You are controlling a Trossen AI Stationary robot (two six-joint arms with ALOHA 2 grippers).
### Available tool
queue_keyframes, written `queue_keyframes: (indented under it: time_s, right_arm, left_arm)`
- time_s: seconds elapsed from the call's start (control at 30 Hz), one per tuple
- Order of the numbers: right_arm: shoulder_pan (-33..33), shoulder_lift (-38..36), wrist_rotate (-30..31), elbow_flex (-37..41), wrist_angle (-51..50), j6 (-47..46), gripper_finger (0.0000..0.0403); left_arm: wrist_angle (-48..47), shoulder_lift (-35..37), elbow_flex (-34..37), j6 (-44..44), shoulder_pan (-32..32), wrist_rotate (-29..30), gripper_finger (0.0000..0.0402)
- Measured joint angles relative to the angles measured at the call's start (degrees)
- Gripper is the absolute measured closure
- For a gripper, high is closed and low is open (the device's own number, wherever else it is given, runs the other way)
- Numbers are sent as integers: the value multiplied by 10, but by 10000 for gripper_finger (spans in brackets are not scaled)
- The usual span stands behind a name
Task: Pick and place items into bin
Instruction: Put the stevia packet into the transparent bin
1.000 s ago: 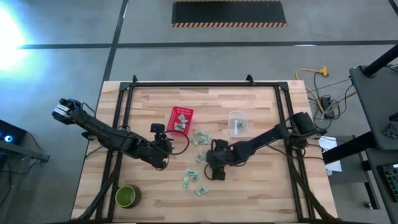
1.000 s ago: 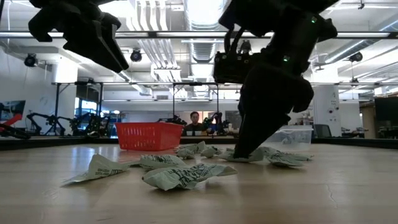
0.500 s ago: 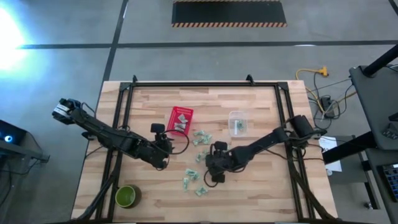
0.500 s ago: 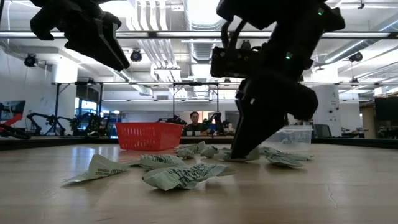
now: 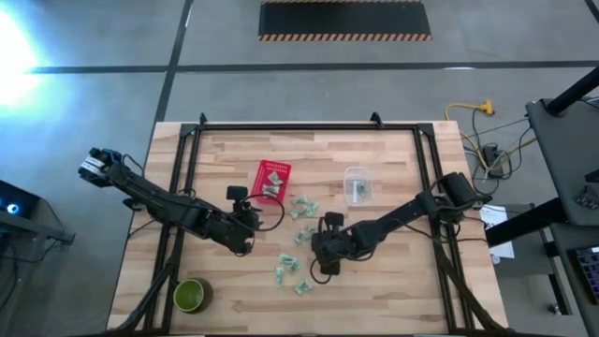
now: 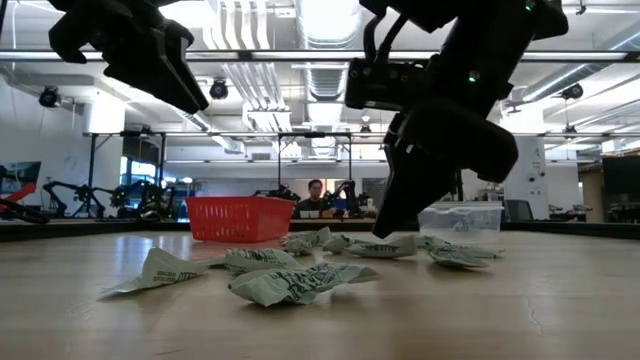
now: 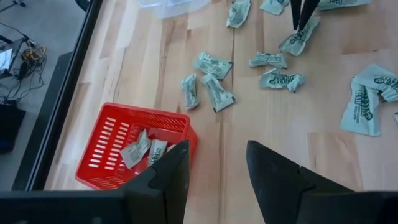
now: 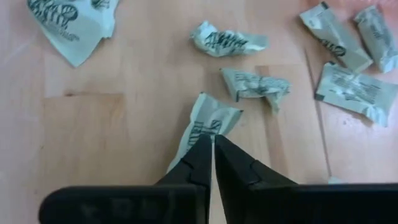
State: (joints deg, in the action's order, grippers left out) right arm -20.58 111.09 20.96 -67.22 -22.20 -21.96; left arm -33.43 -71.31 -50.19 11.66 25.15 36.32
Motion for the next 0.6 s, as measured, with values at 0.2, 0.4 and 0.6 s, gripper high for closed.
queue_keyframes:
  time_s: [0.2,0.4,0.6]
  right_arm:
    - [-3,0,-20,2,1,0,342]
    - [-2,0,-28,4,1,-11,260]
    - [-1,2,-28,9,3,-20,219]
  left_arm:
    - [0,0,0,1,2,0,260]
    - [0,0,0,2,5,0,260]
    - [0,0,0,12,5,0,260]
